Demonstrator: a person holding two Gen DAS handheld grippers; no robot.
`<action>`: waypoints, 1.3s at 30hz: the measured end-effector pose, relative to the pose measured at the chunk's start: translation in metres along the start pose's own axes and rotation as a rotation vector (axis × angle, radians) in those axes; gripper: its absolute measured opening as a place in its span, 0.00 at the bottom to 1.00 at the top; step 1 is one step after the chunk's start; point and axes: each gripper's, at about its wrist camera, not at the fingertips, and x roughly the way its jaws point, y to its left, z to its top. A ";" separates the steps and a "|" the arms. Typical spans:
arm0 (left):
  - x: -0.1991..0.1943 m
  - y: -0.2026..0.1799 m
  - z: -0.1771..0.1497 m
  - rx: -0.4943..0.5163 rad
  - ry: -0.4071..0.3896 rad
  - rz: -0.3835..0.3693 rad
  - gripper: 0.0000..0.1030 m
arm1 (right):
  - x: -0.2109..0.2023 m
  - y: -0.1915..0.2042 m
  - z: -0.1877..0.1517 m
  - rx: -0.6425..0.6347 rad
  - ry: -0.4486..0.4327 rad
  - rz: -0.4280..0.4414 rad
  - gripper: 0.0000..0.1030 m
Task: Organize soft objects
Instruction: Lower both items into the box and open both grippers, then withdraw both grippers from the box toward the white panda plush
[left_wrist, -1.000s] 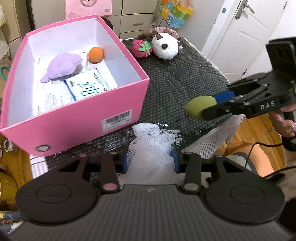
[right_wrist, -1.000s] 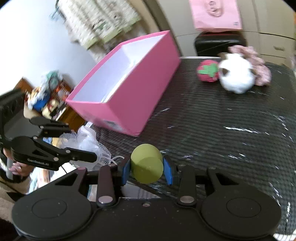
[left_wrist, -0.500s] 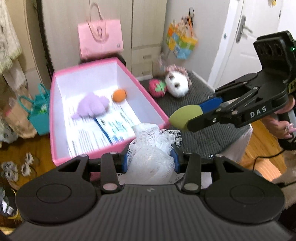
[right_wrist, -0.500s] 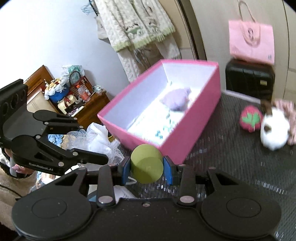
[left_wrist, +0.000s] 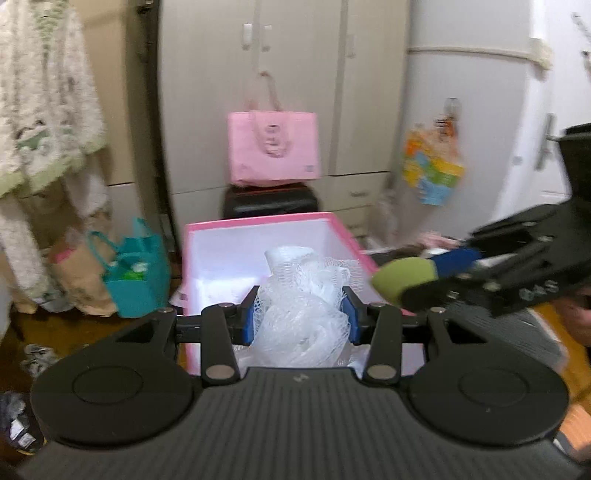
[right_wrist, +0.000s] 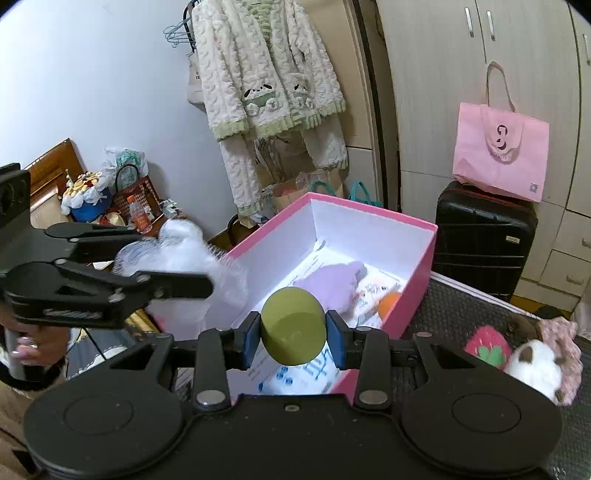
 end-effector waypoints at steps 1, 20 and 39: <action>0.007 0.003 0.000 -0.002 -0.001 0.014 0.41 | 0.005 0.001 0.001 -0.011 -0.003 -0.011 0.42; 0.075 0.028 -0.018 0.017 0.111 0.023 0.59 | 0.093 -0.004 0.010 -0.228 0.125 -0.177 0.43; -0.014 0.008 -0.002 0.025 0.164 -0.177 0.81 | -0.018 -0.009 -0.013 -0.035 0.005 -0.100 0.57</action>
